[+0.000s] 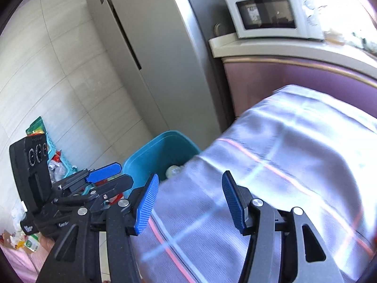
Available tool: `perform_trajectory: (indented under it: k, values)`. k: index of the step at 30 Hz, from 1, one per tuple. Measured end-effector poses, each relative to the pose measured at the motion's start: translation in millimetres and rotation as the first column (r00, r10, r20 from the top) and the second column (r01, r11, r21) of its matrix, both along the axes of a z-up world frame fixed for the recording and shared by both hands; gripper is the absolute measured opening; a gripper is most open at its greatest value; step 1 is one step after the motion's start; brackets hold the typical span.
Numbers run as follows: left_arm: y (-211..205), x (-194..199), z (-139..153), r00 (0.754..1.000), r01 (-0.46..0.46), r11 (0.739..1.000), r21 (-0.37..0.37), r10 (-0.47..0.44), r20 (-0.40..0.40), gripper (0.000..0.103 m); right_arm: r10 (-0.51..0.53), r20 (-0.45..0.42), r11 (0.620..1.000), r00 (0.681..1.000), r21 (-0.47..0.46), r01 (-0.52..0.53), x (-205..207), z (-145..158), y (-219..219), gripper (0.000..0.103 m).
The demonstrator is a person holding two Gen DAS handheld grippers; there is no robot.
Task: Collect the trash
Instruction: 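Move both tools back over the orange peels and clear wrapper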
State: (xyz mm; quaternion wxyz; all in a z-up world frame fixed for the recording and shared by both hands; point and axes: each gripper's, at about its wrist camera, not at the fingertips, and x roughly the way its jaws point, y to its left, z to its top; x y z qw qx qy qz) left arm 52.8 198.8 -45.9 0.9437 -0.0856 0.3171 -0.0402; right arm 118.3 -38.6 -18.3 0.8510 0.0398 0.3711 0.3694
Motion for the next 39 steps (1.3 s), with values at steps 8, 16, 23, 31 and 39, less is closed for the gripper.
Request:
perform_trajectory:
  k: [8,16,23,31,39]
  values:
    - [-72,11,3,0.979,0.204,0.979,-0.023,-0.205,-0.018,0.061,-0.190,0.009,0.982,0.982,-0.009,0.190,-22,-1,-100,0.054]
    - [-156,25,7,0.913,0.406,0.913,-0.027,-0.407,-0.022,0.061,-0.429,0.010,0.903,0.903,-0.011,0.429,-29,-4,-203,0.054]
    - [-224,44,5,0.851,0.522,0.853,-0.017,-0.522,-0.056,0.061,-0.564,-0.006,0.826,0.826,0.008,0.564,-13,-11,-275,0.054]
    - [-283,61,-2,0.808,0.583,0.812,-0.017,-0.582,-0.095,0.061,-0.610,-0.062,0.790,0.790,0.026,0.612,15,-24,-318,0.055]
    - [-306,76,-11,0.783,0.605,0.794,-0.055,-0.606,-0.137,0.061,-0.580,-0.157,0.803,0.799,0.053,0.594,40,-43,-327,0.060]
